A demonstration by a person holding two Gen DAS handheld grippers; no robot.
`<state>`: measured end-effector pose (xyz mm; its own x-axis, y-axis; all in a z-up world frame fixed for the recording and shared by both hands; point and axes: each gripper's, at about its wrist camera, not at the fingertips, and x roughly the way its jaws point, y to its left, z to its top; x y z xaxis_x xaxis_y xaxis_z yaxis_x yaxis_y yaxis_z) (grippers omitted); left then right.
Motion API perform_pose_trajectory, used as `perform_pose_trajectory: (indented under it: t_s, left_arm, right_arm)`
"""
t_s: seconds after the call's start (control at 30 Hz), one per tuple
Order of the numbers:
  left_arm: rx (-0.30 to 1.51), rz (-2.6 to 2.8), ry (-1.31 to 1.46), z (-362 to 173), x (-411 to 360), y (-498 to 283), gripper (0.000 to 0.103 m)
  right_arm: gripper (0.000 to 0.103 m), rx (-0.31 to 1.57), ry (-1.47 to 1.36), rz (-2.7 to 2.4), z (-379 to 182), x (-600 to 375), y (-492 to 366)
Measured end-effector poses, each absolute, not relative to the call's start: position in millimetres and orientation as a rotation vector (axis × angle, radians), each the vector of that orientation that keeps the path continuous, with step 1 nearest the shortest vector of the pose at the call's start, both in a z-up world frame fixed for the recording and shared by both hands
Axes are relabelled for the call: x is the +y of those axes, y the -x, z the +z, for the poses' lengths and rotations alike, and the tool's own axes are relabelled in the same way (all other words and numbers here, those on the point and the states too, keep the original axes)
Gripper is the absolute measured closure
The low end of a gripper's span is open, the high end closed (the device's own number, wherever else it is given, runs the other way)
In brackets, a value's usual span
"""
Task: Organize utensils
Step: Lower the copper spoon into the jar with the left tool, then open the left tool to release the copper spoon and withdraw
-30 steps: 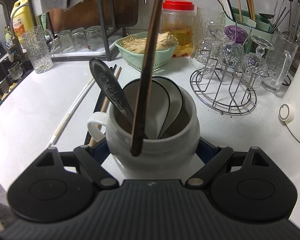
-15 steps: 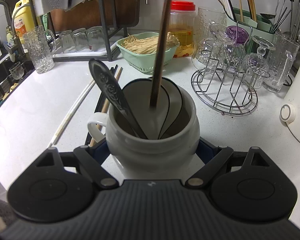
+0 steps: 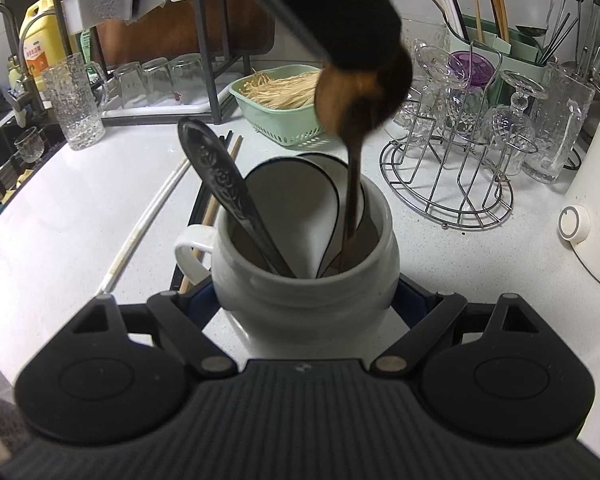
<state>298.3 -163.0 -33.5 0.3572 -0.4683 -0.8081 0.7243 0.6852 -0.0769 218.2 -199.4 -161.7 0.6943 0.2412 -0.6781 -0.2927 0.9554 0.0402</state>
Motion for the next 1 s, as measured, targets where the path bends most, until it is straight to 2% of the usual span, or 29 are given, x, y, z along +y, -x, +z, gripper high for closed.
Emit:
perform_pose_trajectory:
  t_s: [0.4,0.87,1.0]
  left_arm:
    - [1.044,-0.771,-0.255,-52.5,-164.0,-312.4,0.101]
    - [1.018,-0.706,-0.150,-46.4,-151.6,-314.9,0.100]
    - [0.980,-0.665,-0.080,-35.3,-134.9,-314.0,0.095]
  right_arm:
    - [0.012,0.736,0.068,0.302,-163.0,-202.6,-217.4]
    - [0.012,0.728,0.072,0.319,-163.2,-203.4,-216.3]
    - [0.012,0.728,0.072,0.319,-163.3,-203.3,-216.3]
